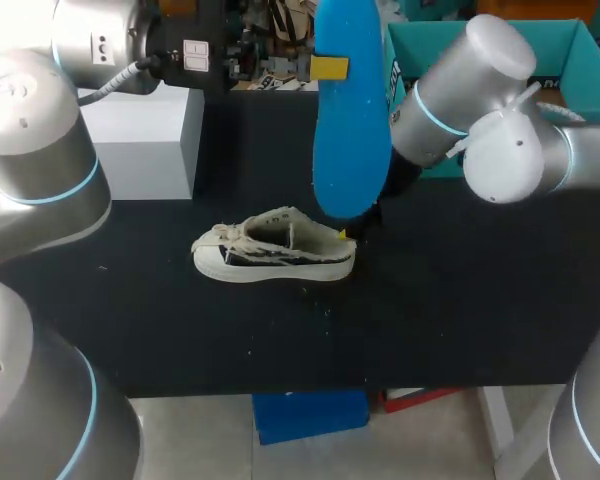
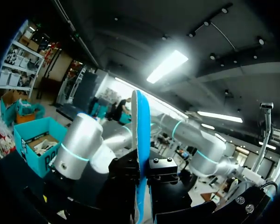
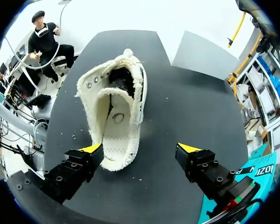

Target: Take the shoe out of the shoebox, open the shoe tongue, remove and reinsert the insole, then place the shoe into the shoebox

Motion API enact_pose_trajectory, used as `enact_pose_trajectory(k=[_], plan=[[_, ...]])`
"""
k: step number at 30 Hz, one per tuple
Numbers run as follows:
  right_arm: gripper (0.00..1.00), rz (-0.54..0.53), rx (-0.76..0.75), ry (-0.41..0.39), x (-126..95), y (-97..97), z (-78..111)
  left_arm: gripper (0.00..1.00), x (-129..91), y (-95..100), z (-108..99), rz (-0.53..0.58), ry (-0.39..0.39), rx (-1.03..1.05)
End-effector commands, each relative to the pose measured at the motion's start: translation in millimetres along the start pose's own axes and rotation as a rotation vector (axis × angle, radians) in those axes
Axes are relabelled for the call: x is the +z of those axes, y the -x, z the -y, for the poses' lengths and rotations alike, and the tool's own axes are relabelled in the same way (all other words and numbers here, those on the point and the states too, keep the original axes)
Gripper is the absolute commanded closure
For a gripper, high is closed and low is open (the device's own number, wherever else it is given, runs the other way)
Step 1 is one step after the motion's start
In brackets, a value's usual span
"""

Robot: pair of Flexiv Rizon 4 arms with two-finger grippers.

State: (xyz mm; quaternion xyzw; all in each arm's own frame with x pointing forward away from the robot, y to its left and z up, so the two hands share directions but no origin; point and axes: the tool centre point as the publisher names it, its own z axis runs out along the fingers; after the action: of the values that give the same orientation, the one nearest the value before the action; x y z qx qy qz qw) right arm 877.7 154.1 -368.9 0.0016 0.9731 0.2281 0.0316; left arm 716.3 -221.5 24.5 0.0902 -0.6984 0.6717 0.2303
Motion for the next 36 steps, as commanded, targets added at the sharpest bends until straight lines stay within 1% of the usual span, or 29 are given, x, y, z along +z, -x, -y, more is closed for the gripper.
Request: enact_pose_trajectory(k=[1, 6, 13, 14, 16, 17, 18, 19, 21, 22, 23, 29, 31, 34, 36], plan=[[0.0, -0.011, -0.008, -0.242, 2.7, 12.3, -11.1, 1.0, 1.2, 0.1, -1.4, 0.003, -0.002, 0.001], [0.0, -0.013, -0.032, -0.269, 4.0, 21.5, -21.7, 1.0, 1.2, 0.1, -1.4, 0.003, -0.002, 0.001], [0.0, -0.016, -0.056, -0.29, 8.6, 29.1, -34.7, 1.0, 1.2, 0.1, -1.4, 0.003, -0.002, 0.001], [0.08, -0.017, -0.058, -0.291, 9.7, 29.5, -36.6, 1.0, 1.2, 0.1, -1.4, 0.003, -0.002, 0.001], [0.12, -0.025, -0.067, -0.298, 12.0, 29.9, -39.8, 1.0, 1.2, 0.1, -1.4, 0.003, -0.002, 0.001], [0.27, -0.026, -0.067, -0.299, 13.4, 30.0, -41.3, 1.0, 1.2, 0.1, -1.4, 0.003, -0.002, 0.001], [0.5, -0.029, -0.069, -0.302, 14.7, 30.0, -42.7, 1.0, 1.2, 0.1, -1.4, 0.003, -0.002, 0.001], [0.52, -0.032, -0.071, -0.307, 16.1, 29.8, -44.2, 1.0, 1.2, 0.1, -1.4, 0.003, -0.002, 0.001], [0.5, -0.034, -0.074, -0.31, 19.2, 28.9, -47.8, 1.0, 1.2, 0.1, -1.4, 0.003, -0.002, 0.001], [0.45, -0.036, -0.075, -0.311, 20.8, 28.3, -49.4, 1.0, 1.2, 0.1, -1.4, 0.003, -0.002, 0.001], [0.36, -0.039, -0.076, -0.311, 22.2, 27.7, -50.6, 1.0, 1.2, 0.1, -1.4, 0.003, -0.002, 0.001], [0.42, -0.056, -0.08, -0.31, 30.7, 23.3, -55.5, 1.0, 1.2, 0.1, -1.4, 0.003, -0.002, 0.001], [0.48, -0.061, -0.079, -0.307, 32.7, 22.6, -56.4, 1.0, 1.2, 0.1, -1.4, 0.003, -0.002, 0.001], [0.44, -0.065, -0.079, -0.31, 32.8, 21.6, -57.6, 1.0, 1.2, 0.1, -1.4, 0.003, -0.002, 0.001], [0.44, -0.066, -0.075, -0.316, 29.0, 20.3, -55.9, 1.0, 1.2, 0.1, -1.4, 0.003, -0.002, 0.001]])
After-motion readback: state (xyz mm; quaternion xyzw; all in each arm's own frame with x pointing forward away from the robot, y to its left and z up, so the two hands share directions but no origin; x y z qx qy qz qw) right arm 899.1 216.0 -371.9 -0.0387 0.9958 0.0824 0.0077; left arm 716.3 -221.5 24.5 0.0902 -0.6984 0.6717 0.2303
